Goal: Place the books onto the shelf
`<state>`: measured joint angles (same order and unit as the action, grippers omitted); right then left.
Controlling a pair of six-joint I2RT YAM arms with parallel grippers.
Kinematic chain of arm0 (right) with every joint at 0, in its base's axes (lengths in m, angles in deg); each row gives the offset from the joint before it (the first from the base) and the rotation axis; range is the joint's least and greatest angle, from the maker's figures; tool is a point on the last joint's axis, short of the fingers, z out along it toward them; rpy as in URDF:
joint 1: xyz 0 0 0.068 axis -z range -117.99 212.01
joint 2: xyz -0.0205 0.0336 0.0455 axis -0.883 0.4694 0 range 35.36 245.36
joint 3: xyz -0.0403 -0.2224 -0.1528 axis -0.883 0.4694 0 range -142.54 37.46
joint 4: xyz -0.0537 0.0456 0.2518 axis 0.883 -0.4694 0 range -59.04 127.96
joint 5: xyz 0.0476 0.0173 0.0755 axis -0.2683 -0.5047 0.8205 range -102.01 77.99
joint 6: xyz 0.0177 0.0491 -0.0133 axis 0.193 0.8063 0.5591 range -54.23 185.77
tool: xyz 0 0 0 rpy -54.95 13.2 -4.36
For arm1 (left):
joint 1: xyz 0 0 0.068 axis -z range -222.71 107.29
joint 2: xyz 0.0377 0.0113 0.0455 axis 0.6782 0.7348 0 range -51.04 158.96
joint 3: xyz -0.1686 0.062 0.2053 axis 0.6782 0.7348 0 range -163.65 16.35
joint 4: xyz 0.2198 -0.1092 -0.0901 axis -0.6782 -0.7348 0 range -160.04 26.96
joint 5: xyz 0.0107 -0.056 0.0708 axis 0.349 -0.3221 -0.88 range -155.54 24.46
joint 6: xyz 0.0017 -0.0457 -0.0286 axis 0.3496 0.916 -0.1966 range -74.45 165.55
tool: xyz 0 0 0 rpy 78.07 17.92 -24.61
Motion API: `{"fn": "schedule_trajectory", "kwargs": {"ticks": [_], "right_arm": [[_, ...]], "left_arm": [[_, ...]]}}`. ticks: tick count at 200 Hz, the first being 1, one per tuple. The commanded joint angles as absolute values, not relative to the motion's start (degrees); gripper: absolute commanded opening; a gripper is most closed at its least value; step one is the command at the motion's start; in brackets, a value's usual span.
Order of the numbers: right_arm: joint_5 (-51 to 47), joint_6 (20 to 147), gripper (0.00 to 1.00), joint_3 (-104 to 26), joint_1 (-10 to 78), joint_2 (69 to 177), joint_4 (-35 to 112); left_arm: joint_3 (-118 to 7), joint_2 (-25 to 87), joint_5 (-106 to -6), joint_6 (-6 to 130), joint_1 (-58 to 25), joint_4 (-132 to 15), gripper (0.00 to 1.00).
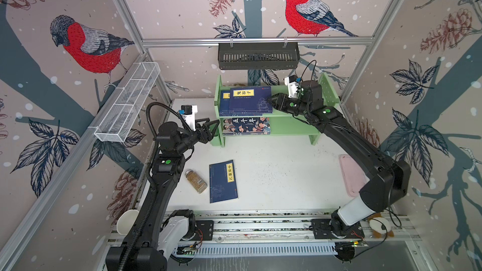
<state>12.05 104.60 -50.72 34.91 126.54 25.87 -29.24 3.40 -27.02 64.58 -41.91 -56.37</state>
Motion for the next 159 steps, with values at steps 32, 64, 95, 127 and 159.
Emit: {"fn": "schedule_trajectory", "kwargs": {"ticks": [32, 64, 95, 127, 159], "right_arm": [[12.4, 104.6, 0.46, -51.3, 34.4, 126.9, 26.5], [12.6, 105.1, 0.46, -52.3, 33.8, 127.9, 26.8], [12.6, 105.4, 0.46, -53.3, 33.3, 128.9, 26.8], [12.3, 106.1, 0.46, -53.9, 32.8, 129.5, 26.9], [11.8, 106.8, 0.46, -54.0, 32.6, 129.7, 27.0]], "left_arm": [[-28.9, 3.6, -27.3, 65.1, -42.0, -54.1, 0.63], [-28.8, 4.1, -27.9, 65.1, -42.1, -53.3, 0.62], [-28.8, 5.0, -28.3, 64.3, -42.0, -52.7, 0.61], [-28.6, 5.8, -28.5, 63.7, -41.9, -51.6, 0.61], [-28.3, 6.8, -27.9, 62.1, -41.6, -51.3, 0.61]]}}
